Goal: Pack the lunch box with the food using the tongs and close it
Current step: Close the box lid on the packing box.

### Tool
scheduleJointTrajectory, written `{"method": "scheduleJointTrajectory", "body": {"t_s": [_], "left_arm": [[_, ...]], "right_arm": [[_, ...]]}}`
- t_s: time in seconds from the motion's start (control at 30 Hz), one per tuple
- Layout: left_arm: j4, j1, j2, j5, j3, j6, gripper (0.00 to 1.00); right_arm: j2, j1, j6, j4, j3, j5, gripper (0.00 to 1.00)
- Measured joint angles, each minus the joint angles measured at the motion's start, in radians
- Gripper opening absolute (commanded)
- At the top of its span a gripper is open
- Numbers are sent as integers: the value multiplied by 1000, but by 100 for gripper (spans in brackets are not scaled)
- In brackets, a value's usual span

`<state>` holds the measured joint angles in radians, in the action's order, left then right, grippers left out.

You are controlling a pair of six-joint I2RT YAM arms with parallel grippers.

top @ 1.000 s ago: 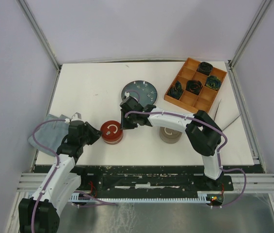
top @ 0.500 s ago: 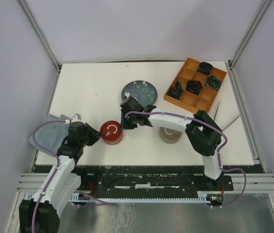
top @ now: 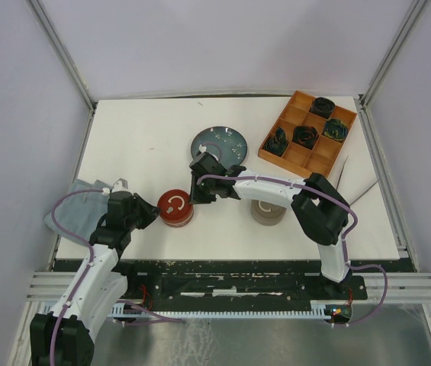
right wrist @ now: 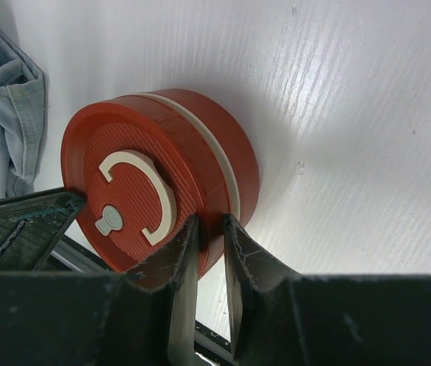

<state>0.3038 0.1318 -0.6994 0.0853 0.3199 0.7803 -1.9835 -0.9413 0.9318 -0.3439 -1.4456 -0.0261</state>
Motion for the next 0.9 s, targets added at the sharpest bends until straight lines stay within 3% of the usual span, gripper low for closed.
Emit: {"method": "scheduleJointTrajectory", "body": {"t_s": [0.5, 0.9], "left_arm": [[4, -2, 9, -1, 0, 0, 25], [-45, -10, 3, 61, -24, 0, 15]], "right_arm": [[5, 13, 89, 101, 68, -25, 37], [40, 18, 104, 126, 119, -8, 29]]}}
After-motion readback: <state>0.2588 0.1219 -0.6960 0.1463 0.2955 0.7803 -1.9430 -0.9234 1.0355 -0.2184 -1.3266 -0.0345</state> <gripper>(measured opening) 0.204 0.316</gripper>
